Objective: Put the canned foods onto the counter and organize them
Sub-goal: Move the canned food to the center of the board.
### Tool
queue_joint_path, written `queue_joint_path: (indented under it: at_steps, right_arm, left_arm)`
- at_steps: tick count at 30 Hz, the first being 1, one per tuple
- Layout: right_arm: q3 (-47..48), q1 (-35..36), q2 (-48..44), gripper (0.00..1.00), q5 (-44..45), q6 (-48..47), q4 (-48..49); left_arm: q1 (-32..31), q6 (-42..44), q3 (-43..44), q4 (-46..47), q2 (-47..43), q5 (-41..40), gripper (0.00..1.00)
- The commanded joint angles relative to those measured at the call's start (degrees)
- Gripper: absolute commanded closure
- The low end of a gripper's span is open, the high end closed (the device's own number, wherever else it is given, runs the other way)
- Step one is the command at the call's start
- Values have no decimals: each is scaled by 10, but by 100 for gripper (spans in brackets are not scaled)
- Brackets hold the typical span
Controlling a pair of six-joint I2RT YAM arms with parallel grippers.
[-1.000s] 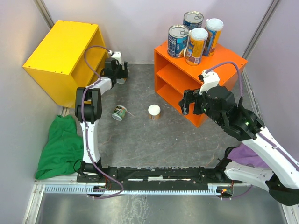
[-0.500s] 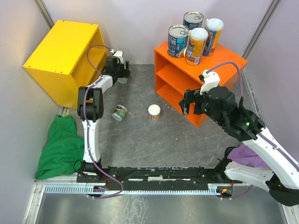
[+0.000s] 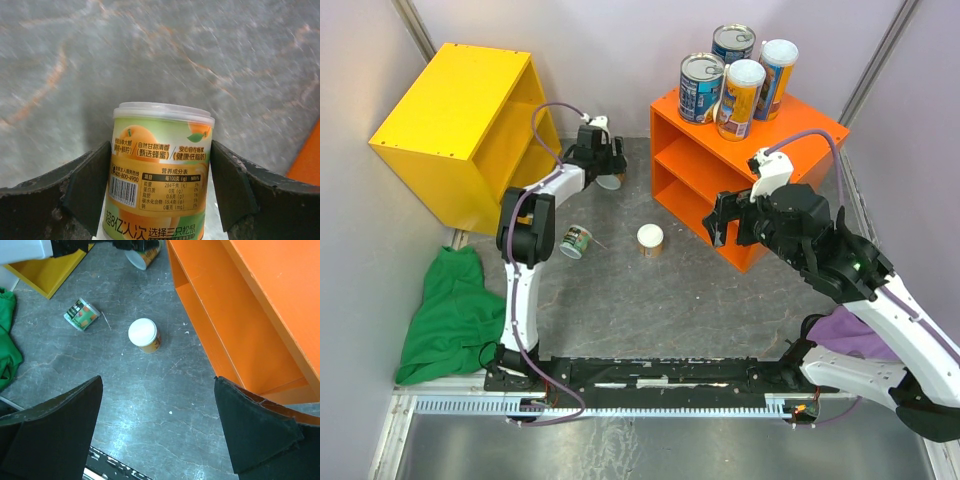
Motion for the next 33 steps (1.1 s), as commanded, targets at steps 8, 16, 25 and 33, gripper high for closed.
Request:
queue_joint_path:
  at_steps: [8, 16, 25, 33]
  right_arm:
    - [45, 3, -3, 0, -26, 1, -9]
    - [63, 22, 29, 0, -32, 21, -20]
    - [107, 92, 99, 1, 3, 55, -25]
    - [126, 134, 175, 1, -4, 96, -14]
  left_arm:
    - [-77, -148, -246, -64, -155, -52, 34]
    - [-122, -185, -376, -69, -263, -68, 34]
    - [-143, -230, -506, -78, -382, -98, 34]
    - [-144, -259, -592, -79, -490, -90, 34]
